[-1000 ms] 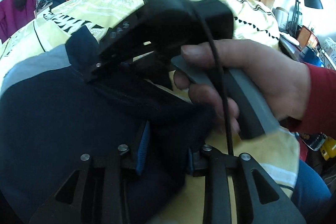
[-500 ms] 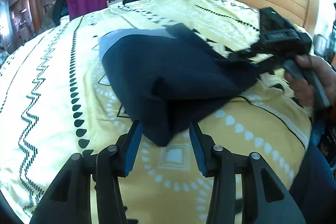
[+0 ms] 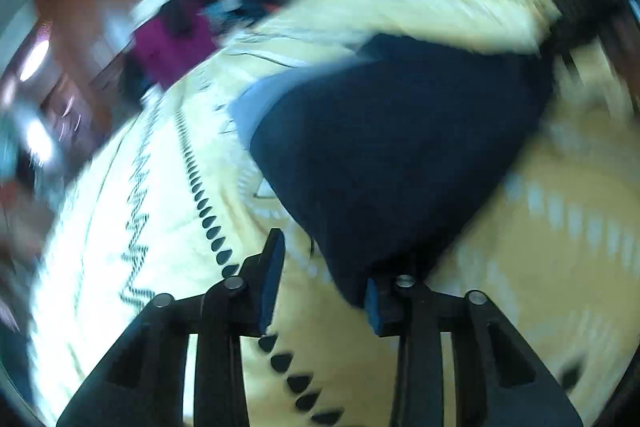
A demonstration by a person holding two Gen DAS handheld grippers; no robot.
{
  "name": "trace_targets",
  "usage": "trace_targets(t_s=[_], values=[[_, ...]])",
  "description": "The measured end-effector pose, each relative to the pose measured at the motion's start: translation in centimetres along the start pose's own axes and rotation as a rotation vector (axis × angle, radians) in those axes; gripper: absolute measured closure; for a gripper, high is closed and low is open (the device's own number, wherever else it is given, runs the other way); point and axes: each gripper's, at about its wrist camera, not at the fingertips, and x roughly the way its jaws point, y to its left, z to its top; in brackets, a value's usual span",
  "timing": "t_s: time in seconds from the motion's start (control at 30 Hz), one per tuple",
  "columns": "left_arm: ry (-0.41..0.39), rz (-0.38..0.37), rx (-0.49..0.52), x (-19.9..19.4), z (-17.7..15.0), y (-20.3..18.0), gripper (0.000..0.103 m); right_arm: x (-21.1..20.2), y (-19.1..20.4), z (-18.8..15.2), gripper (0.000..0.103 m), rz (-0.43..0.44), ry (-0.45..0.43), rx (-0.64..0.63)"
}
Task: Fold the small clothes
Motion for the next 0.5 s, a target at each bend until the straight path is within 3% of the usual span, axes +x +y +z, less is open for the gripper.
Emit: trace_targets(t_s=[0.03,0.07,0.17,0.27,0.37,0.43,0.5], values=[[0.059,-0.022,0.073,1.4,-0.9,-0.8,0.063,1.0,-0.3,-0.4,0.097,-0.02,0.022,-0.005],[0.051,-0.042,0.089,1.8,-1.5,-0.8,0.064,1.3,-0.6,-0.5,0.097,-0.012,0.021,0.002],[0.024,-0.112,0.023,0.4,-0.9,1.1,0.061,0.8,-0.3,-0.2,0.096,-0.016,-0.007,-0.013],[-0.097,-0.181,-0.056,-4.3,-0.7,2.6,0.06,0.9,-0.2,0.0,0.096,-0.017,-0.005,-0.031],[-0.24,-0.173,-0.117,-8.0,0.1,3.9,0.052,1.0,-0.7,-0.1,0.096,-0.004,-0.01,-0.022],[-0.287,-0.152,-0.141,-7.2,1.6,4.7,0.046,1.0,-1.0,-0.2,0.096,0.001,-0.017,-0.016],[-0.255,-0.171,-0.106,-4.4,2.4,4.2,0.046,0.8,-1.3,-0.2,0.097,-0.002,-0.025,-0.024]])
